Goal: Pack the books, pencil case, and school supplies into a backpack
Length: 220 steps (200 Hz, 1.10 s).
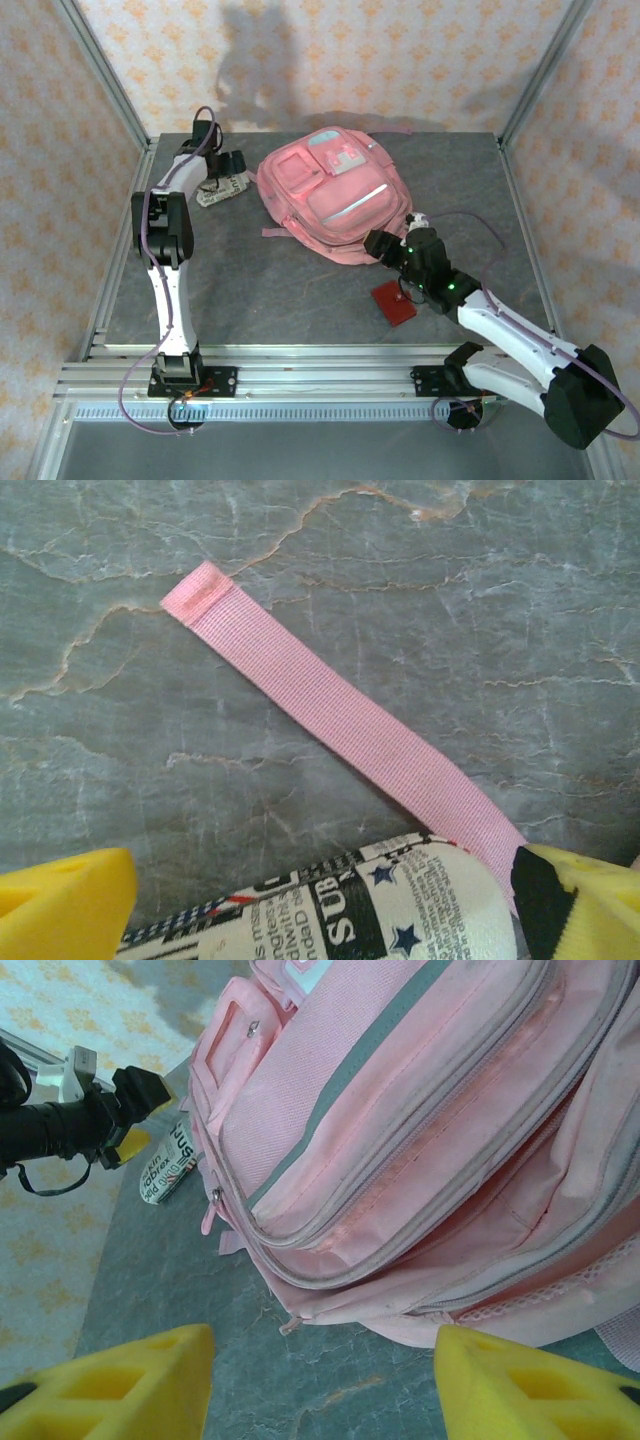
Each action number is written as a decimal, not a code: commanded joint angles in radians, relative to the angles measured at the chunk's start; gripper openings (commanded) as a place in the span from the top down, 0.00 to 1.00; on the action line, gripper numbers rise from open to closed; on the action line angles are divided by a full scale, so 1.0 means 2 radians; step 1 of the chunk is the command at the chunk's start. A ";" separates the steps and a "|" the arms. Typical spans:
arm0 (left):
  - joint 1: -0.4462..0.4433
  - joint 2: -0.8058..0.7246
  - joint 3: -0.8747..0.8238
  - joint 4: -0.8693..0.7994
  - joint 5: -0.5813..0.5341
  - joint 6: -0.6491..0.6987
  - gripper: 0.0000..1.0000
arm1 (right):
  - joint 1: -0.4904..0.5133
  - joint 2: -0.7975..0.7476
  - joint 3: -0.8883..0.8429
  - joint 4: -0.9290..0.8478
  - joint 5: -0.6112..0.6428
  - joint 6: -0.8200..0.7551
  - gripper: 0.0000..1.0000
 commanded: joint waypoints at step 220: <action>-0.068 -0.031 -0.074 -0.115 -0.082 0.009 0.29 | 0.003 0.032 -0.009 0.004 0.020 0.021 0.41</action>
